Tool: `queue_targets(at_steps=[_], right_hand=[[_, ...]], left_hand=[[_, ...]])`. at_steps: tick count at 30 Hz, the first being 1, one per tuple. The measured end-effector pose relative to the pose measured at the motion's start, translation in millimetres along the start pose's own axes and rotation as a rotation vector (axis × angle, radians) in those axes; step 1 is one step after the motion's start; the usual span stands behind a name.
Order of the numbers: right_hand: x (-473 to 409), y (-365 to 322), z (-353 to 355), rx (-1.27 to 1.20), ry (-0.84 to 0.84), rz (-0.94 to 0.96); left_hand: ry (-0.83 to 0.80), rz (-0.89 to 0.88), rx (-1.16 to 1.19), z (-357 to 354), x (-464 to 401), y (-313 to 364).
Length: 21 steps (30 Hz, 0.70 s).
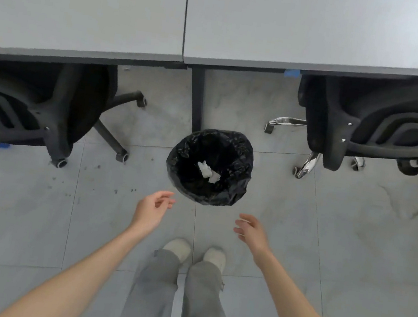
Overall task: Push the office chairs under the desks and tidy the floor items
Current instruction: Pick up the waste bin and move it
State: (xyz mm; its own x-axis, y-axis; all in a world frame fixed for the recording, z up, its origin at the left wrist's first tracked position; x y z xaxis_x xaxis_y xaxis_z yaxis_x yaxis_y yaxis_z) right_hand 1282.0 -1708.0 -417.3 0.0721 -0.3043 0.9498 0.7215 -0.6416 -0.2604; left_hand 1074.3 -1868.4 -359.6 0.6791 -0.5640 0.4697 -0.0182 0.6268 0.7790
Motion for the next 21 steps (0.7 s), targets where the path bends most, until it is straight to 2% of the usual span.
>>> queue_targets(at_steps=[6,13,17,21], right_hand=[[-78,44,-25,-0.135,0.004,-0.097],[-147,54,-41,-0.217,0.062,-0.107],[-182,22,-49,-0.168,0.157,0.002],[-215,-19,-51,-0.158,0.329,0.183]], left_hand=[[-0.021,0.079,-0.078,-22,-59,-86],[-0.057,0.063,-0.221,-43,-134,-125],[-0.058,-0.019,-0.285,-49,-184,-136],[-0.099,-0.093,-0.324,-58,-229,-148]])
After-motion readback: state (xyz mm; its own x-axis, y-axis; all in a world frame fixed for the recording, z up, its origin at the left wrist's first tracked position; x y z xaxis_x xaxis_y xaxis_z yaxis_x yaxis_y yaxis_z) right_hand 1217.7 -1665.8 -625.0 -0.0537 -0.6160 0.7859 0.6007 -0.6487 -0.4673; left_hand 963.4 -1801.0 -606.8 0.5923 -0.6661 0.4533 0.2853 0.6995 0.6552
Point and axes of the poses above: each hand's wrist, its own x-axis away from the middle knuckle, its own z-axis out of the back of the hand, y = z × x, the point moved 6 cm from there along -x, towards the middle knuckle, and after that the axes turned 14 degrees about -z, right-handed, at the moved point
